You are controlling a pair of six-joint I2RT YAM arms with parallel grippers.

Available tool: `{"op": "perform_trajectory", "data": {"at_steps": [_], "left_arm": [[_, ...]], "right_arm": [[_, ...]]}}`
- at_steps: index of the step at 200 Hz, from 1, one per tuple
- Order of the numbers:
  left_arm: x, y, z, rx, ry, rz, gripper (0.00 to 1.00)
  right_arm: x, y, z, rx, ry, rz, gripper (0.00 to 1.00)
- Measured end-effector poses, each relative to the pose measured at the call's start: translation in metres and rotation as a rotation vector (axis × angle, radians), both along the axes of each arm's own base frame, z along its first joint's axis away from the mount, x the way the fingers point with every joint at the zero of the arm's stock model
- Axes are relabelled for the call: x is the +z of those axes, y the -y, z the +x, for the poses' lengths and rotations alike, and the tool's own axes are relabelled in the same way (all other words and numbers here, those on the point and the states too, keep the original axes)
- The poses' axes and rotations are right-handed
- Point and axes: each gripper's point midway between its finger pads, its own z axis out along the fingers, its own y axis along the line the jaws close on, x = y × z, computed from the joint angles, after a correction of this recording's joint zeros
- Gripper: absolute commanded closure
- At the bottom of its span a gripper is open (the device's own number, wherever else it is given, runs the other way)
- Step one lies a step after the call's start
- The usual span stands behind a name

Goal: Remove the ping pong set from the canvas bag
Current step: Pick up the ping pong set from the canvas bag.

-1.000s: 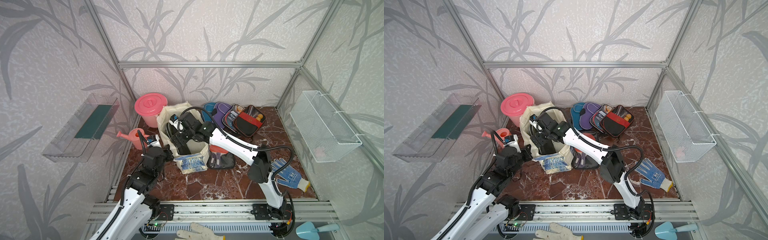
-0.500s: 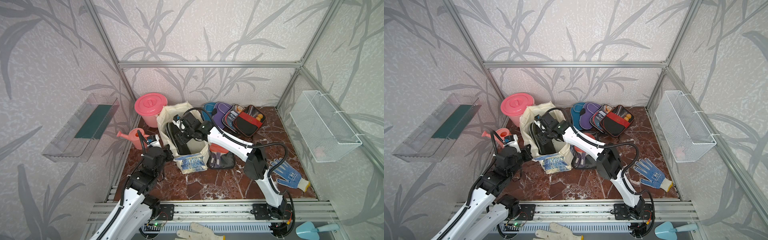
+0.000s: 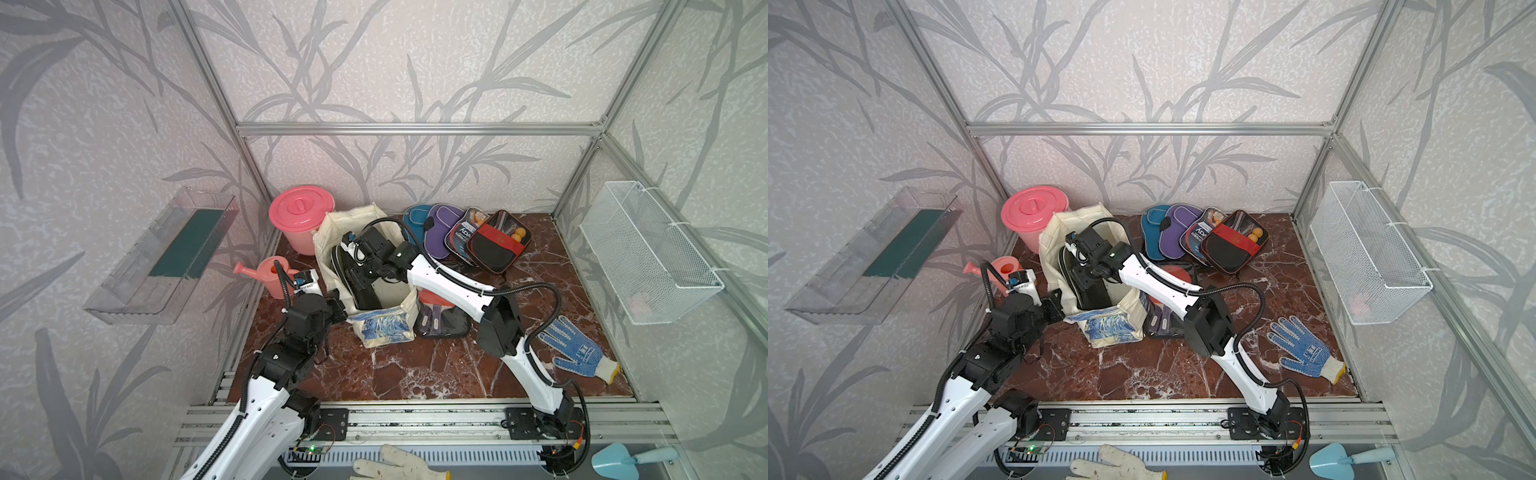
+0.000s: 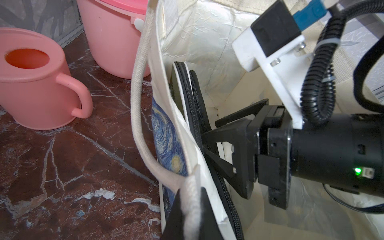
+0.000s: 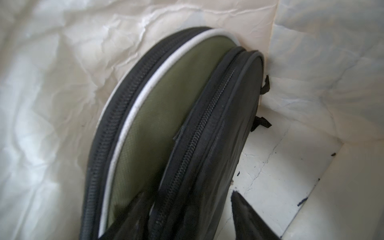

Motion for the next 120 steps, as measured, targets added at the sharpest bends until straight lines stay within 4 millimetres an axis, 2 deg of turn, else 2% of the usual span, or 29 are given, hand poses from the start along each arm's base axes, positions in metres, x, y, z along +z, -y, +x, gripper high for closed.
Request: {"op": "perform_trajectory", "data": {"at_steps": [65, 82, 103, 120], "left_arm": [[-0.001, 0.0, 0.0, -0.002, -0.002, 0.0, 1.0], [-0.001, 0.0, -0.001, -0.003, -0.001, -0.001, 1.0], [0.0, 0.001, -0.001, -0.006, 0.002, -0.003, 1.0], [0.0, 0.001, -0.001, -0.009, 0.003, -0.005, 1.0]], "right_arm": [[-0.02, 0.001, 0.007, -0.031, -0.013, -0.046, 0.41], [-0.028, 0.002, 0.01, -0.042, -0.023, -0.057, 0.48], [-0.035, 0.005, 0.014, -0.068, -0.038, -0.064, 0.62], [-0.035, 0.01, 0.019, -0.089, -0.028, -0.075, 0.78]]}}
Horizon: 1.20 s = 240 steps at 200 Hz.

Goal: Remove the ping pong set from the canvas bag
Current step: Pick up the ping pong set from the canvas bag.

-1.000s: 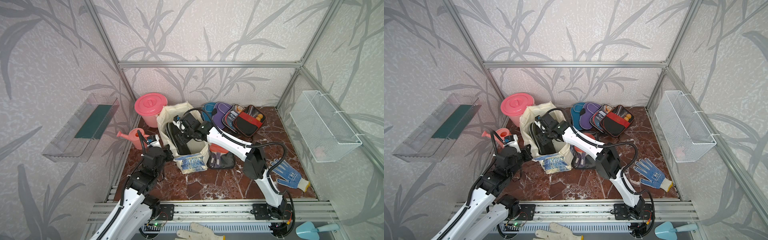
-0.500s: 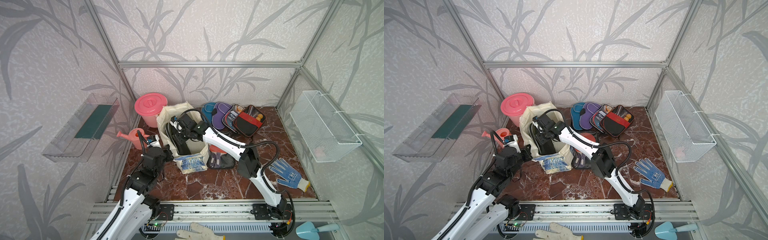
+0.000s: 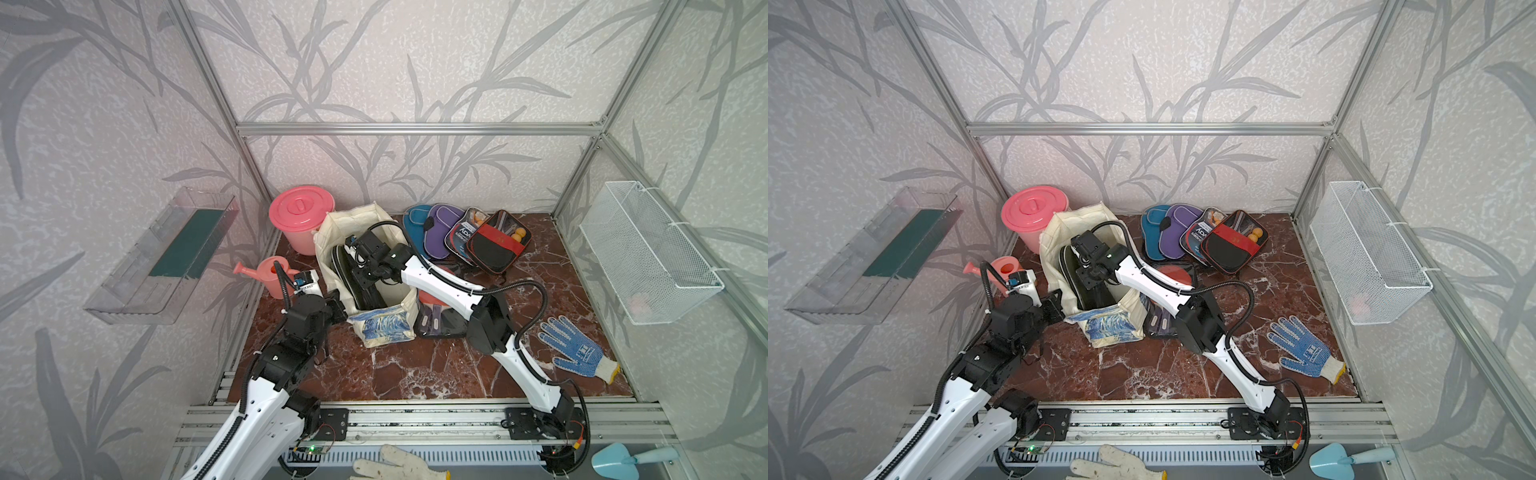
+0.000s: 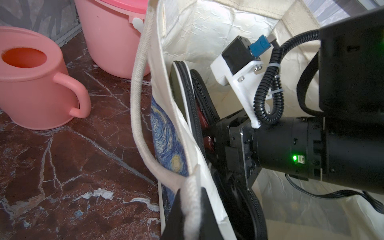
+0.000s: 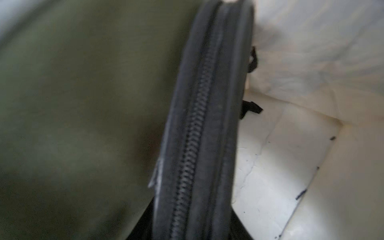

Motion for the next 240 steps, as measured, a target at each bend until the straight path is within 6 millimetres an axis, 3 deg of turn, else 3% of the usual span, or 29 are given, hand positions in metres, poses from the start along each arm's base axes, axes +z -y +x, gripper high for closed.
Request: {"op": "perform_trajectory", "data": {"at_steps": [22, 97, 156, 194, 240], "left_arm": [[0.0, 0.0, 0.0, -0.001, 0.001, -0.001, 1.0], [0.0, 0.001, 0.0, -0.005, 0.002, -0.003, 1.0], [0.002, 0.001, -0.001, -0.005, 0.007, -0.005, 1.0], [0.003, 0.001, -0.001, -0.005, 0.01, -0.006, 1.0], [0.001, 0.0, -0.001, -0.004, 0.007, -0.005, 1.0]], "right_arm": [[0.002, 0.006, 0.01, -0.025, 0.005, 0.006, 1.0], [0.003, 0.009, 0.012, -0.035, -0.022, 0.023, 1.0], [0.009, 0.017, 0.001, -0.035, -0.067, 0.011, 1.0], [0.028, 0.021, -0.005, -0.027, -0.071, 0.029, 1.0], [0.067, 0.024, -0.012, -0.012, -0.061, 0.085, 1.0]]}}
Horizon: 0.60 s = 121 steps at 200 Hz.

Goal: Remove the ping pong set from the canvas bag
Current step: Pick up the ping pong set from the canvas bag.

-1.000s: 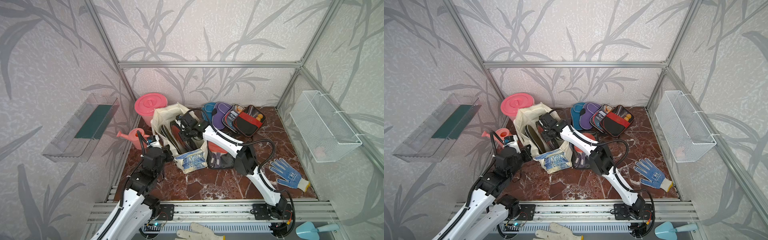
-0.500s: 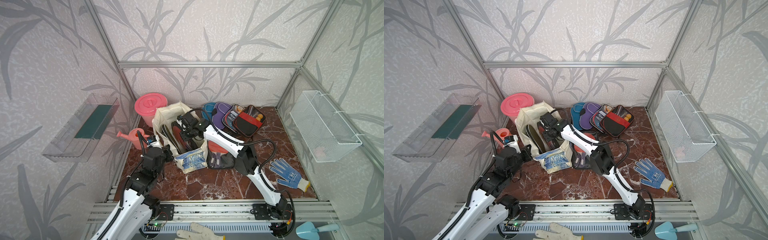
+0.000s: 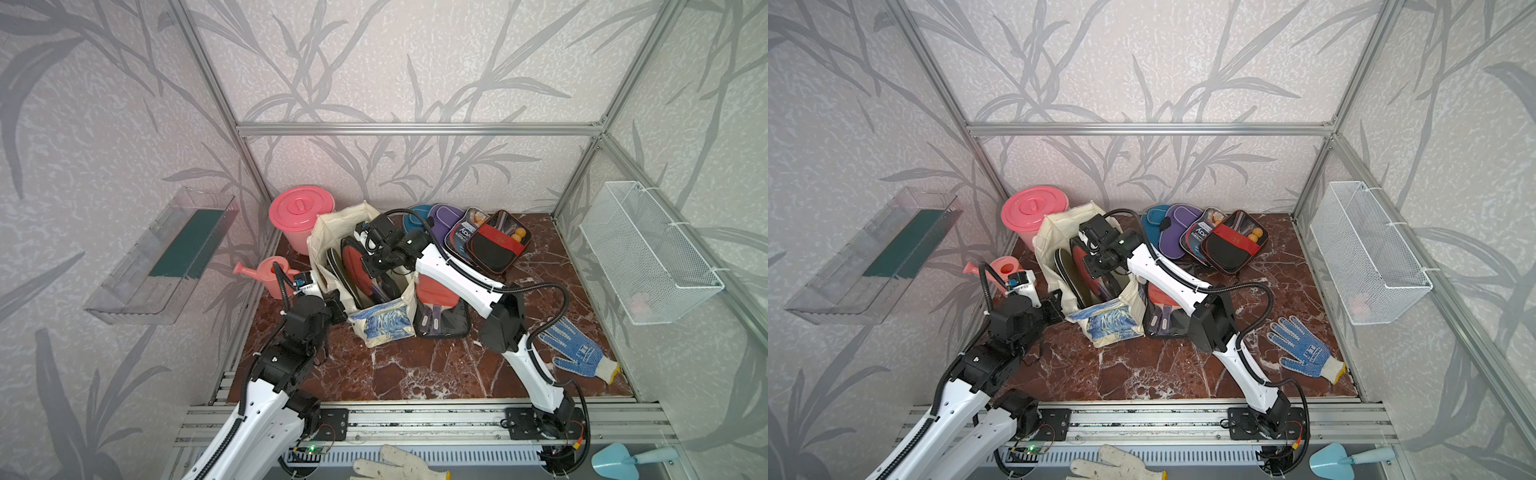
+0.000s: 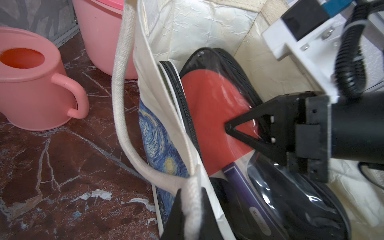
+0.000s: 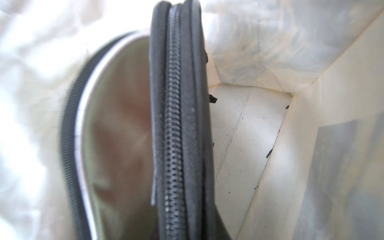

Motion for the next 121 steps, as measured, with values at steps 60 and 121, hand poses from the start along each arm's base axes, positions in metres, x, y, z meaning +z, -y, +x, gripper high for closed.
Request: {"op": "perform_trajectory", "data": {"at_steps": [60, 121], "left_arm": [[0.0, 0.0, 0.0, 0.001, 0.0, 0.0, 1.0], [-0.002, -0.002, 0.0, 0.008, -0.001, 0.004, 1.0]], "right_arm": [[0.061, 0.006, -0.006, 0.008, 0.051, 0.086, 1.0], [0.125, 0.034, -0.016, 0.0, 0.096, 0.168, 1.0]]}}
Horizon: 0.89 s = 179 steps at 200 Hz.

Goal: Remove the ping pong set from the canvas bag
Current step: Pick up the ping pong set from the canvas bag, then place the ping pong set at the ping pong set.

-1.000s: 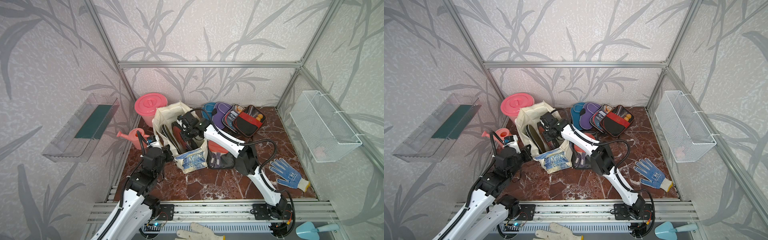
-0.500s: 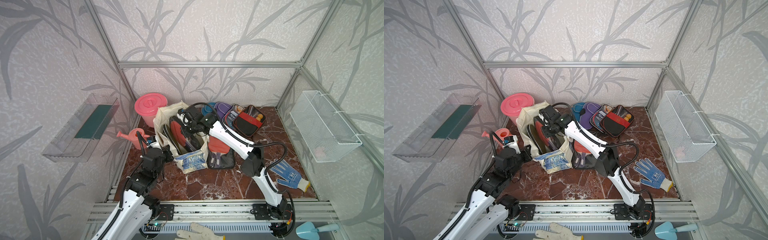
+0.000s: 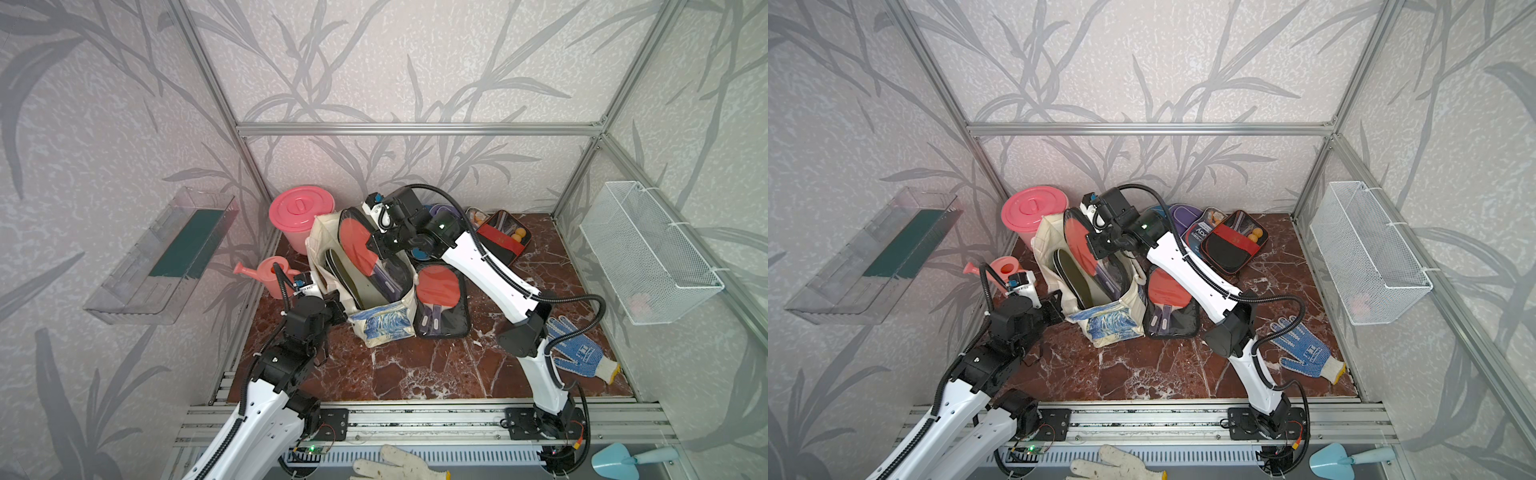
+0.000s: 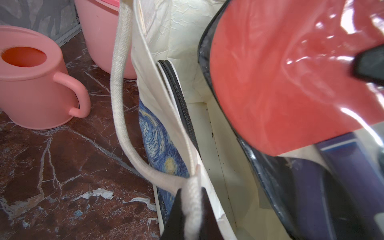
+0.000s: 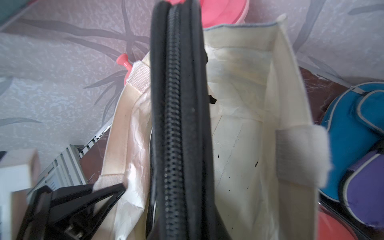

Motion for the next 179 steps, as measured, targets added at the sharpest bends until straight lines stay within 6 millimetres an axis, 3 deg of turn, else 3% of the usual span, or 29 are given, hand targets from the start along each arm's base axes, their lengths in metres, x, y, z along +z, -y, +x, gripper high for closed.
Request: {"op": "perform_trajectory", "data": {"at_steps": [39, 73, 128, 179], "left_arm": [[-0.001, -0.001, 0.0, 0.007, 0.0, 0.003, 1.0], [-0.006, -0.002, 0.001, 0.011, -0.002, 0.004, 1.0], [-0.006, -0.001, 0.003, 0.011, -0.002, 0.004, 1.0], [-0.006, -0.003, 0.004, 0.023, 0.002, 0.008, 1.0]], "right_arm": [[0.047, 0.031, -0.009, -0.018, 0.017, 0.088, 1.0], [0.07, 0.064, -0.01, -0.059, -0.004, 0.169, 1.0], [0.064, 0.136, 0.011, -0.209, -0.117, 0.32, 1.0], [0.059, 0.203, 0.016, -0.339, -0.17, 0.426, 1.0]]}}
